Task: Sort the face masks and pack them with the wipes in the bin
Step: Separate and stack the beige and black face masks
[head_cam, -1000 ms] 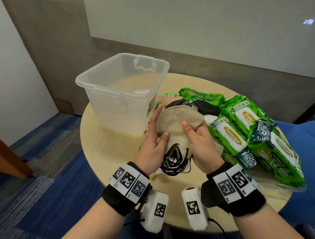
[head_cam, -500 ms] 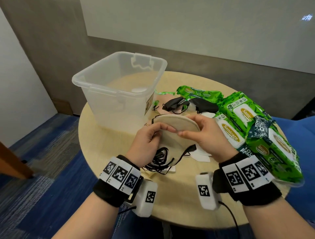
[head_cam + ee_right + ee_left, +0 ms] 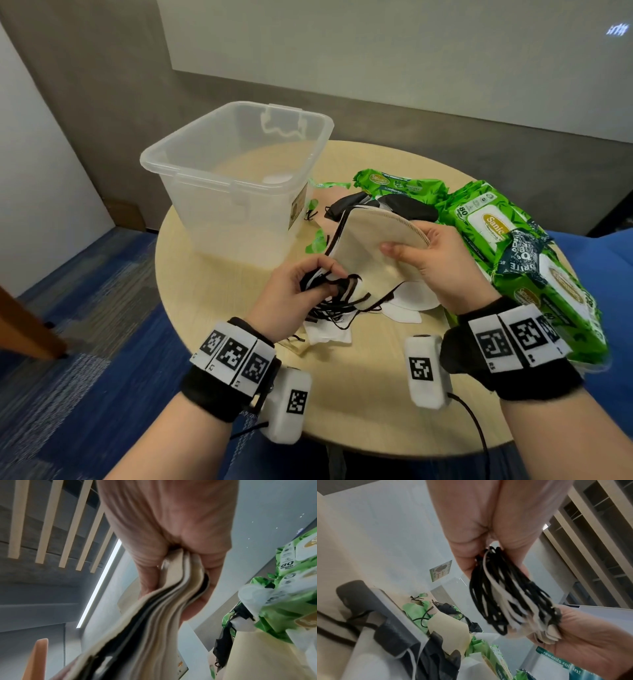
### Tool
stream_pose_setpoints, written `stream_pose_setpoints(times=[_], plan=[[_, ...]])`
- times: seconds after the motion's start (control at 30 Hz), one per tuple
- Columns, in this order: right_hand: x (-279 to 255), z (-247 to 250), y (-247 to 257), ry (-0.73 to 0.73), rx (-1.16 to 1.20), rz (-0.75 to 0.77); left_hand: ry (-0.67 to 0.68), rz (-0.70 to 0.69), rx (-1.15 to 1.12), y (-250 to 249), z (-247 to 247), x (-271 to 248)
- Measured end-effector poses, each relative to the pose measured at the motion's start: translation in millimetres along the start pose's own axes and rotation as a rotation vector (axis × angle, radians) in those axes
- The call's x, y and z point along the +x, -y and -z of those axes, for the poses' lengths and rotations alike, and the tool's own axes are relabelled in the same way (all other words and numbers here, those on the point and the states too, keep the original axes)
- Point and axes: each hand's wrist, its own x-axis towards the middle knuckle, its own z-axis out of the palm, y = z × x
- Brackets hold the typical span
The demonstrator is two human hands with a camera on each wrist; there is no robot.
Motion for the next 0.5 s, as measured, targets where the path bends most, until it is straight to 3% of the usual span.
stream_pose_setpoints(times=[0.13,0.37,0.5], plan=[[4,3,13,0.076,-0.083,0.020,-0.087,-0.008,-0.043,-6,7,0],[15,-19,27,0.395,-0.312,0.012,-0.017,-0.084,-0.188,-22,8,-4],[22,-36,25,0.415,-0.364,0.049,-0.089,-0.029,-0.214,-17,15,-3]])
